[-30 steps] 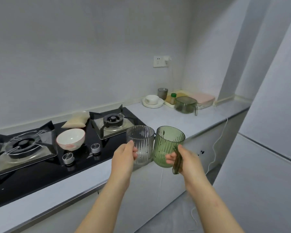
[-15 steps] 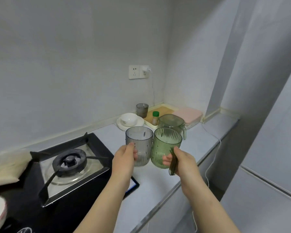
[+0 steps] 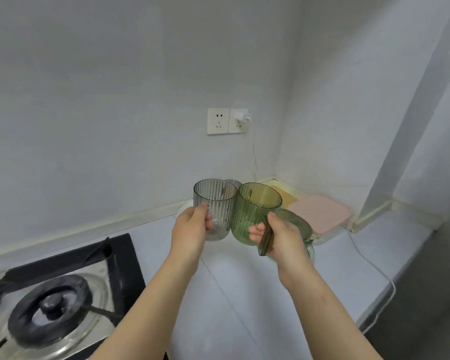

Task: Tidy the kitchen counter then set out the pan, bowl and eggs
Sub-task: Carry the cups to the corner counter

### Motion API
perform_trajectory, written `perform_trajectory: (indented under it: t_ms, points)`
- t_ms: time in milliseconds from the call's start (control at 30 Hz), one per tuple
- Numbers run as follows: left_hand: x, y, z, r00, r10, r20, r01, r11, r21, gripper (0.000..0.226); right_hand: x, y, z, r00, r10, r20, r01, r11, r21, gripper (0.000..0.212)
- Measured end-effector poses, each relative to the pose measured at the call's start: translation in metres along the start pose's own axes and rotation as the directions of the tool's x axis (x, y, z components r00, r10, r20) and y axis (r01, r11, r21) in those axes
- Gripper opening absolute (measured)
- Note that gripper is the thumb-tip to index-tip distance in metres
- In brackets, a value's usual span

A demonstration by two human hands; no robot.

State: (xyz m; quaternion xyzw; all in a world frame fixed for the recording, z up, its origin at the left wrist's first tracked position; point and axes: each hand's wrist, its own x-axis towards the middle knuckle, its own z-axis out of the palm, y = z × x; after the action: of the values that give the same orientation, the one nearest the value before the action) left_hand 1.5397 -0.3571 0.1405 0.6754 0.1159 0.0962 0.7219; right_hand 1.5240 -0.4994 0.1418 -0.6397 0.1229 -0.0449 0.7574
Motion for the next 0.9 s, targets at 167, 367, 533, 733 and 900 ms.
perform_trajectory:
  t_ms: [167, 367, 533, 733, 900]
  points:
    - [0.056, 0.014, 0.063, 0.999, -0.002, -0.051, 0.001, 1.0, -0.016, 0.031, 0.087, -0.03, -0.017, 0.998, -0.008, 0.057, 0.009, 1.0, -0.026, 0.036]
    - [0.11, 0.027, 0.127, 0.997, -0.005, -0.075, 0.005, 1.0, -0.001, 0.032, 0.174, -0.055, -0.042, 0.992, -0.044, 0.119, 0.055, 0.994, -0.095, 0.036]
    - [0.153, 0.022, 0.165, 0.997, 0.015, -0.079, -0.012, 0.999, 0.043, 0.034, 0.233, -0.06, -0.053, 0.989, -0.034, 0.147, 0.049, 0.994, -0.099, 0.036]
    - [0.191, 0.006, 0.201, 0.999, 0.007, -0.034, -0.001, 0.985, 0.173, 0.038, 0.287, -0.051, -0.067, 0.991, 0.011, 0.132, 0.007, 0.991, -0.133, 0.036]
    - [0.222, -0.01, 0.214, 0.996, -0.084, 0.017, 0.079, 0.976, 0.202, 0.039, 0.322, -0.039, -0.078, 0.991, 0.063, 0.12, -0.04, 0.983, -0.179, 0.035]
